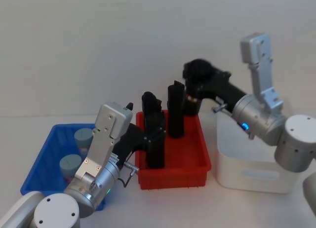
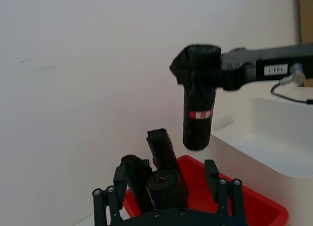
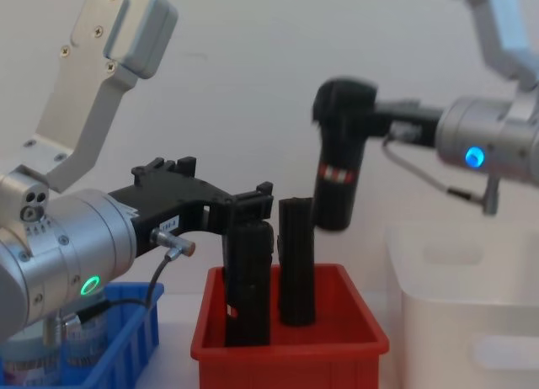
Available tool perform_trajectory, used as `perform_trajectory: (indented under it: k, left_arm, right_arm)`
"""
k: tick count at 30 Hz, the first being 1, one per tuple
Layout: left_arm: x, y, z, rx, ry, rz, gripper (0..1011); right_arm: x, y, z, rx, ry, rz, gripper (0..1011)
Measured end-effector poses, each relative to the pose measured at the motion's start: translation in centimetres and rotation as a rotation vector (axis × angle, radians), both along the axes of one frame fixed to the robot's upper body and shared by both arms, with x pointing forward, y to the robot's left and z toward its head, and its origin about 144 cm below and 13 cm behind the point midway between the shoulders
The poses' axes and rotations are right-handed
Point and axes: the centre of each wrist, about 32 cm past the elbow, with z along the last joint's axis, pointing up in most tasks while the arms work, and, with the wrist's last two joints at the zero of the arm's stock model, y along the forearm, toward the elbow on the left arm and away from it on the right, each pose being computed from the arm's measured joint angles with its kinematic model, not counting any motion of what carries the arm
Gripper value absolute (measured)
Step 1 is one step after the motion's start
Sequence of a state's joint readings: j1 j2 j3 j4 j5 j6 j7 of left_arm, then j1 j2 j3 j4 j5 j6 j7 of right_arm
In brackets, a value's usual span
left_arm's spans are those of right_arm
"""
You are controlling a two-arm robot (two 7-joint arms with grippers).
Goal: Pick the cotton swabs from the blue box and place them into the white box.
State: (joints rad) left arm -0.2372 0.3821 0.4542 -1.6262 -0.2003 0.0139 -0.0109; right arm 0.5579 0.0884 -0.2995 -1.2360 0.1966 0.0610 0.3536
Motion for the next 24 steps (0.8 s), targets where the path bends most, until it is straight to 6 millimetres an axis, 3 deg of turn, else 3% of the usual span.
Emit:
perform_trajectory:
  k: [12,24]
  left_arm:
    - [0.0,0.0,0.0,0.0,0.0,0.0,1000]
    - [0.0,0.0,0.0,0.0,0.0,0.0,1000]
  right_arm:
    - [-0.7,-2.6,2.8,0.091,-0.153,-0.139,464]
    - [-1.2,-4.0,3.6,0.109,-0.177,-0.276,464]
